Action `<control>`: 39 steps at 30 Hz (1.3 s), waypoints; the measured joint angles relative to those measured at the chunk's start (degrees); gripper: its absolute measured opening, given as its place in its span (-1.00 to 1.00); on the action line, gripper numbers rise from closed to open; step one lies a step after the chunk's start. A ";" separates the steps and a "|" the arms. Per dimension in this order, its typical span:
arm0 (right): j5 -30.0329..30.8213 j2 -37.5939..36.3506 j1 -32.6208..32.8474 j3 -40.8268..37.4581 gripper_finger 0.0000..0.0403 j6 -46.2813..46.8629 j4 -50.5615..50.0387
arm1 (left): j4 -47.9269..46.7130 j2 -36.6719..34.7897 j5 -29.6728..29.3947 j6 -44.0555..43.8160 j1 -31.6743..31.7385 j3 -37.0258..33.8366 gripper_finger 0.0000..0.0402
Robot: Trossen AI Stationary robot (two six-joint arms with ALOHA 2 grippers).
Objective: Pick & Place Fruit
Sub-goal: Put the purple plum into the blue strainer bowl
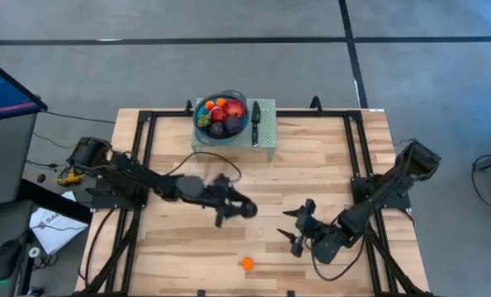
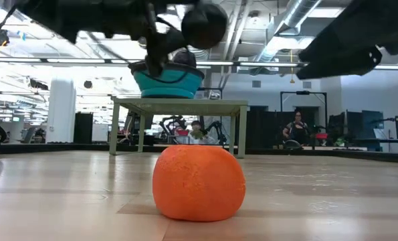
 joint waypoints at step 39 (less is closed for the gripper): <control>-11.07 21.70 -20.44 12.31 0.50 -96.01 73.38 | 33.32 -3.43 -4.79 -7.84 -0.26 -12.20 0.12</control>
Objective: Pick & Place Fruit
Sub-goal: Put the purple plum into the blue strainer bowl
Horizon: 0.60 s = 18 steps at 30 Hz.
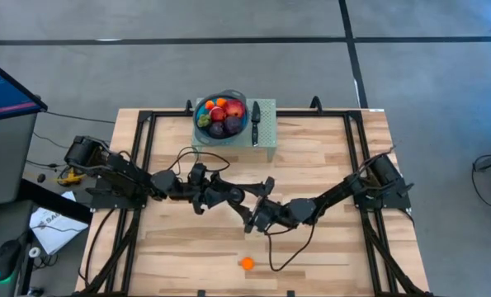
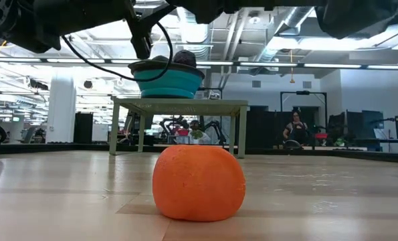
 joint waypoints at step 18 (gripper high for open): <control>-4.09 -11.73 1.47 0.04 0.20 26.32 -44.12 | -4.58 0.00 3.23 22.17 0.17 0.29 0.47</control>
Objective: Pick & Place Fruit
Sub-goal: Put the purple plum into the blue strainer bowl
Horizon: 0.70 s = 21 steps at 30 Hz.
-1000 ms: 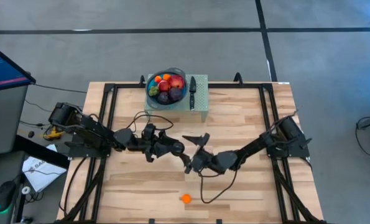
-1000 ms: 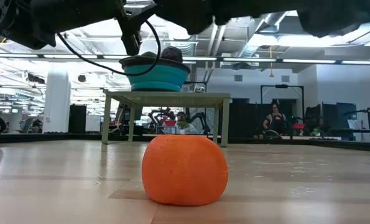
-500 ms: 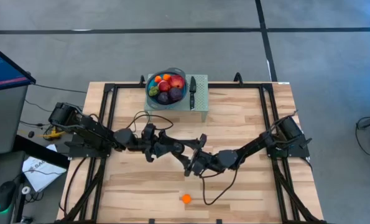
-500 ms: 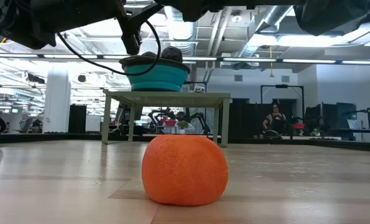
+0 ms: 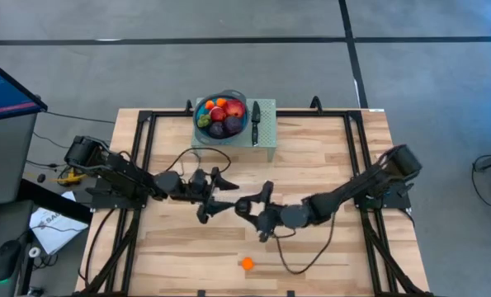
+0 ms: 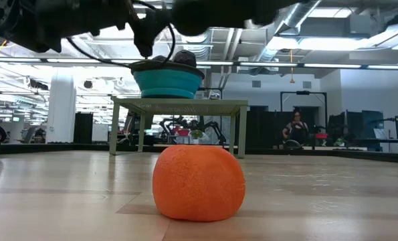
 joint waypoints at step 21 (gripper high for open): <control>-40.71 8.35 -10.25 12.62 0.21 37.83 -43.70 | -63.06 0.02 -17.68 11.52 -15.05 19.45 0.44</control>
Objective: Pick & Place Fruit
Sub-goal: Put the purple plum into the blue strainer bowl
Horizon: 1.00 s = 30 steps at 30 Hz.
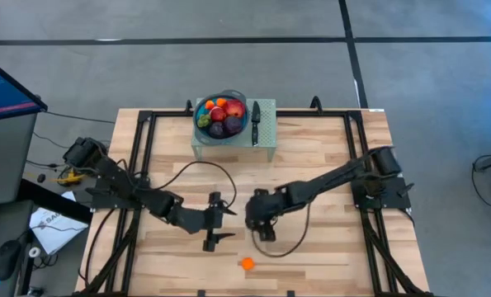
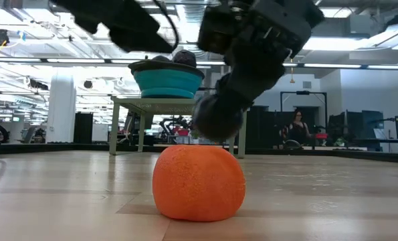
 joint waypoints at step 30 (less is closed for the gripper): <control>-4.49 17.02 -0.60 23.55 0.68 -3.04 -17.05 | -3.95 0.00 -1.24 -15.60 -6.76 -0.90 0.44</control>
